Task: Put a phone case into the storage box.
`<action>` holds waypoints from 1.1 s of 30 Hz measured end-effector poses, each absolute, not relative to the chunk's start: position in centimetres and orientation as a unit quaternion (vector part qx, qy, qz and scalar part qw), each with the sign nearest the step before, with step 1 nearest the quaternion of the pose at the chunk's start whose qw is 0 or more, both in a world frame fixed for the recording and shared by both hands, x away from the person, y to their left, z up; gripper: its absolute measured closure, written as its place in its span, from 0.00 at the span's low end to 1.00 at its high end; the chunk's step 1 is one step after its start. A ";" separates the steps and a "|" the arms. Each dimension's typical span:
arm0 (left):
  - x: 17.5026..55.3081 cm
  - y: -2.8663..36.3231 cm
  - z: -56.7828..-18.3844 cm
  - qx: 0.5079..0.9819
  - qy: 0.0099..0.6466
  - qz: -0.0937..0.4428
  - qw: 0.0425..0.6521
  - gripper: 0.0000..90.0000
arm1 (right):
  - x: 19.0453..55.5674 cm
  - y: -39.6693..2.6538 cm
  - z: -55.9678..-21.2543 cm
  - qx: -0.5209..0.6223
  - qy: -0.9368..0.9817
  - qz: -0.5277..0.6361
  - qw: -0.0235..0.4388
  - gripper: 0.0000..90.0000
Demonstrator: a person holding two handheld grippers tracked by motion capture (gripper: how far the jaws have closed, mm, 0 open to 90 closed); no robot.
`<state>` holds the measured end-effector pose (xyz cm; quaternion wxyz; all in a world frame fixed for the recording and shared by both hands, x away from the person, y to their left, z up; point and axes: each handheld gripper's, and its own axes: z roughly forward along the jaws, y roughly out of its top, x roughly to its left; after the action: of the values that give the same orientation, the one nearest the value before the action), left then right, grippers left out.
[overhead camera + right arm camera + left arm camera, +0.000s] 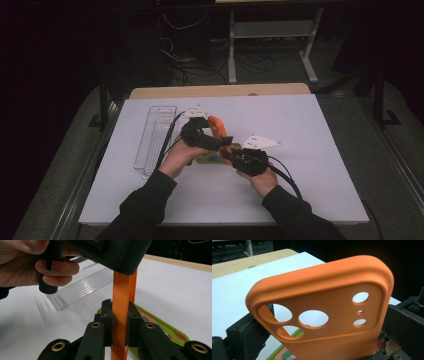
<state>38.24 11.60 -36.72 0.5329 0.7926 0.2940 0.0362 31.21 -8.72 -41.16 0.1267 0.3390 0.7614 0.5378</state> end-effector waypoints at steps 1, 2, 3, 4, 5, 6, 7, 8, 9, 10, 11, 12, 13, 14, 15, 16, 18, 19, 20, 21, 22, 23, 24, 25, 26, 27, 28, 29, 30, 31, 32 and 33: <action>38.2 11.6 -36.7 0.792 0.295 0.036 0.533 0.00 | 31.2 -8.7 -41.2 0.338 0.762 0.537 0.127 0.87; 38.2 11.6 -36.7 0.792 0.295 0.036 0.533 0.00 | 31.2 -8.7 -41.2 0.338 0.762 0.537 0.127 0.87; 38.3 11.5 -36.8 0.791 0.296 0.038 0.534 0.00 | 31.2 -8.7 -41.2 0.337 0.763 0.536 0.128 0.87; 38.2 11.5 -36.8 0.789 0.298 0.040 0.536 0.02 | 31.2 -8.6 -41.2 0.338 0.764 0.535 0.126 0.87; 38.2 11.6 -36.9 0.783 0.301 0.041 0.542 0.06 | 31.1 -8.6 -41.3 0.338 0.765 0.534 0.125 0.87; 38.2 11.6 -36.9 0.783 0.301 0.041 0.542 0.07 | 31.1 -8.6 -41.3 0.338 0.765 0.534 0.125 0.87; 38.2 11.8 -36.9 0.782 0.303 0.038 0.544 0.09 | 31.1 -8.6 -41.3 0.338 0.765 0.533 0.126 0.87; 38.2 11.8 -36.9 0.782 0.303 0.038 0.544 0.10 | 31.1 -8.6 -41.3 0.338 0.765 0.533 0.126 0.87; 38.2 11.9 -36.9 0.780 0.304 0.035 0.546 0.11 | 31.1 -8.6 -41.3 0.338 0.766 0.533 0.127 0.87; 38.3 11.9 -36.8 0.780 0.302 0.036 0.546 0.11 | 31.1 -8.6 -41.3 0.338 0.766 0.533 0.127 0.87; 38.3 12.0 -36.8 0.782 0.295 0.039 0.547 0.12 | 31.1 -8.6 -41.3 0.338 0.766 0.533 0.127 0.87; 38.3 12.0 -36.8 0.782 0.295 0.039 0.547 0.12 | 31.1 -8.6 -41.3 0.338 0.766 0.533 0.127 0.87; 38.2 11.8 -36.8 0.780 0.295 0.039 0.550 0.13 | 31.1 -8.6 -41.4 0.337 0.767 0.532 0.128 0.87; 38.2 11.9 -36.8 0.783 0.294 0.039 0.547 0.13 | 31.1 -8.5 -41.4 0.337 0.768 0.530 0.127 0.87; 38.2 11.8 -36.8 0.782 0.295 0.037 0.548 0.14 | 31.1 -8.5 -41.4 0.338 0.769 0.529 0.125 0.87; 38.2 11.8 -36.9 0.782 0.295 0.034 0.548 0.14 | 31.1 -8.5 -41.5 0.337 0.769 0.528 0.126 0.87; 38.2 11.8 -36.9 0.783 0.296 0.032 0.546 0.14 | 31.1 -8.5 -41.5 0.336 0.770 0.527 0.127 0.87; 38.2 11.8 -36.9 0.785 0.295 0.033 0.544 0.14 | 31.1 -8.4 -41.6 0.336 0.772 0.524 0.127 0.87; 38.2 11.8 -36.9 0.785 0.295 0.033 0.544 0.15 | 31.1 -8.4 -41.6 0.336 0.772 0.524 0.127 0.87; 38.2 11.8 -36.9 0.786 0.295 0.036 0.543 0.15 | 31.2 -8.4 -41.6 0.337 0.772 0.523 0.127 0.87; 38.2 11.8 -36.8 0.786 0.295 0.037 0.542 0.15 | 31.2 -8.5 -41.6 0.336 0.773 0.523 0.128 0.87; 38.2 11.8 -36.8 0.786 0.295 0.037 0.542 0.15 | 31.2 -8.5 -41.6 0.336 0.773 0.523 0.129 0.87; 38.2 11.8 -36.8 0.786 0.291 0.039 0.544 0.15 | 31.2 -8.5 -41.6 0.335 0.773 0.523 0.129 0.86; 38.1 11.7 -36.7 0.784 0.297 0.038 0.544 0.15 | 31.2 -8.5 -41.5 0.334 0.773 0.524 0.131 0.86; 38.1 11.7 -36.7 0.784 0.297 0.038 0.544 0.15 | 31.2 -8.5 -41.5 0.334 0.773 0.524 0.131 0.86; 38.1 11.7 -36.7 0.784 0.297 0.038 0.544 0.15 | 31.2 -8.5 -41.5 0.334 0.773 0.523 0.132 0.86; 38.1 11.7 -36.8 0.785 0.296 0.041 0.542 0.16 | 31.2 -8.5 -41.5 0.332 0.773 0.524 0.132 0.80; 38.1 11.7 -36.8 0.785 0.296 0.041 0.542 0.16 | 31.2 -8.5 -41.5 0.335 0.773 0.523 0.130 0.76; 38.1 11.7 -36.8 0.786 0.293 0.043 0.543 0.16 | 31.2 -8.5 -41.5 0.335 0.773 0.523 0.130 0.76; 38.1 11.7 -36.8 0.786 0.296 0.043 0.542 0.16 | 31.2 -8.6 -41.4 0.338 0.772 0.523 0.128 0.66; 38.2 11.7 -36.8 0.788 0.291 0.046 0.540 0.16 | 31.2 -8.6 -41.4 0.338 0.772 0.523 0.128 0.66; 38.2 11.8 -36.9 0.790 0.290 0.048 0.538 0.16 | 31.2 -8.8 -41.4 0.342 0.775 0.517 0.122 0.58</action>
<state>38.20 11.75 -36.85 0.5384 0.7897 0.2900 0.0484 31.23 -8.77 -41.38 0.1222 0.3419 0.7750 0.5172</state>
